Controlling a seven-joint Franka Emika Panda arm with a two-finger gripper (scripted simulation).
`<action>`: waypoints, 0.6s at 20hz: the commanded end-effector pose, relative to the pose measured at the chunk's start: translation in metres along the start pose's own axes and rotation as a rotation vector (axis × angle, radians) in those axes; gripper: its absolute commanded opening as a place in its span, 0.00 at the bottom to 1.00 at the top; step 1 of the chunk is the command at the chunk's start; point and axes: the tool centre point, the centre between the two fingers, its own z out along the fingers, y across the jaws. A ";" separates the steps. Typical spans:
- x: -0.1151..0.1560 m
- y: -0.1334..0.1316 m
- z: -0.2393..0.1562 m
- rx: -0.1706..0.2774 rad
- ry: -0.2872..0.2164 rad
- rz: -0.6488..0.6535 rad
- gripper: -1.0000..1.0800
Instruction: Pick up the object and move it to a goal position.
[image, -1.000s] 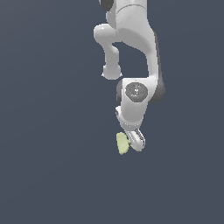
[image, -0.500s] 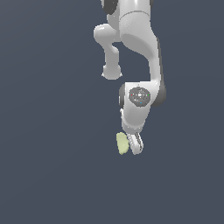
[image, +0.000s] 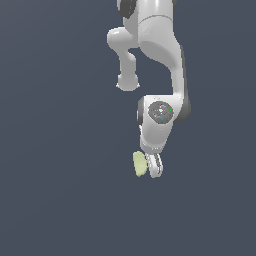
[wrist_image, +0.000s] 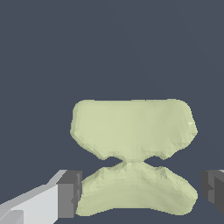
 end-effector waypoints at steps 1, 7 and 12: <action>0.000 0.000 0.000 0.000 0.000 0.000 0.96; 0.000 0.000 0.020 0.000 0.000 0.002 0.96; 0.000 0.001 0.045 0.000 0.000 0.005 0.96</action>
